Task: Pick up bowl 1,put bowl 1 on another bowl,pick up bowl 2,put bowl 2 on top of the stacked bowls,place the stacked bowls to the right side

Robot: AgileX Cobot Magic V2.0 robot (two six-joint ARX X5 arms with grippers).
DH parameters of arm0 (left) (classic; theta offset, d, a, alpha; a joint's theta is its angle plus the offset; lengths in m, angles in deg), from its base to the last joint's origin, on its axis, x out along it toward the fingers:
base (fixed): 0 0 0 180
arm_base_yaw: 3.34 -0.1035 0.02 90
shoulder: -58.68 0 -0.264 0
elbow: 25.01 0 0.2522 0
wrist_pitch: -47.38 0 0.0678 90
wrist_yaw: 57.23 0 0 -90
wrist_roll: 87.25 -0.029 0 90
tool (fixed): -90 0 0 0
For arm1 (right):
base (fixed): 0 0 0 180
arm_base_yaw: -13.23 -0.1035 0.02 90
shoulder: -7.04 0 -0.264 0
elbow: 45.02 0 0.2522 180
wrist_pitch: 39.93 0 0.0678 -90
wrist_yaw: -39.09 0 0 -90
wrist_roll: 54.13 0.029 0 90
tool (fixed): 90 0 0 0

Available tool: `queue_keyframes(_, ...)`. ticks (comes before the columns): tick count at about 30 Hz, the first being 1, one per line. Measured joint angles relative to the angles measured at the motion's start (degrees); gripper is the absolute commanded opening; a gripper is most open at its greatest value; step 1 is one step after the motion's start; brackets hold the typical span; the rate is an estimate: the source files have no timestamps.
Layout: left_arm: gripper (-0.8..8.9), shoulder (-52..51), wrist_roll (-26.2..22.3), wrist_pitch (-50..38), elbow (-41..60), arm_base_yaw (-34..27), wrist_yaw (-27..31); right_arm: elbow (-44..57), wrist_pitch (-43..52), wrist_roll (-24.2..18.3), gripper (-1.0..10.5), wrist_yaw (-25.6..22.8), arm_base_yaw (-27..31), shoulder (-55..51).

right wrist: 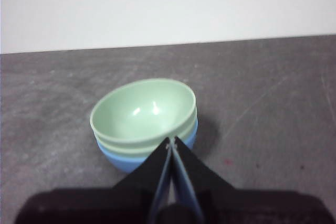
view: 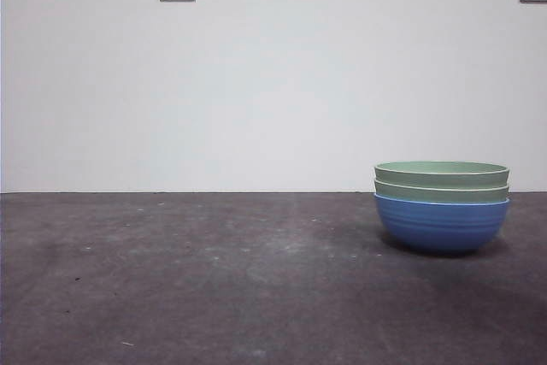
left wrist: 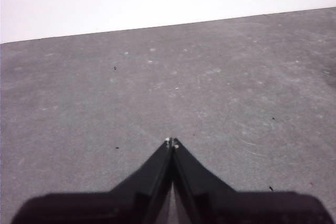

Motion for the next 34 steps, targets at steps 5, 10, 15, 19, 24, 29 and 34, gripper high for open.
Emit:
queue_keyframes(5,-0.03,0.0,0.0,0.0,0.0,0.0,0.0,3.1,-0.8,1.5,0.0,0.0,0.0,-2.5)
queue_keyframes(10,-0.03,0.0,0.0,0.0,0.0,0.0,0.0,3.6,-1.7,1.9,0.0,0.0,0.0,-2.6)
queue_keyframes(15,-0.03,0.0,0.0,0.0,0.0,0.0,0.0,3.6,-1.7,2.3,0.0,0.0,0.0,-2.6)
queue_keyframes(19,-0.03,0.0,0.0,0.0,0.0,0.0,0.0,3.6,-1.7,2.3,0.0,0.0,0.0,-2.6)
queue_keyframes(24,-0.03,0.0,0.0,0.0,0.0,0.0,0.0,3.6,-1.7,2.5,0.0,0.0,0.0,-2.6)
queue_keyframes(29,-0.03,0.0,0.0,0.0,0.0,0.0,0.0,3.6,-1.7,2.5,0.0,0.0,0.0,-2.6)
queue_keyframes(34,-0.03,0.0,0.0,0.0,0.0,0.0,0.0,3.6,-1.7,2.5,0.0,0.0,0.0,-2.6)
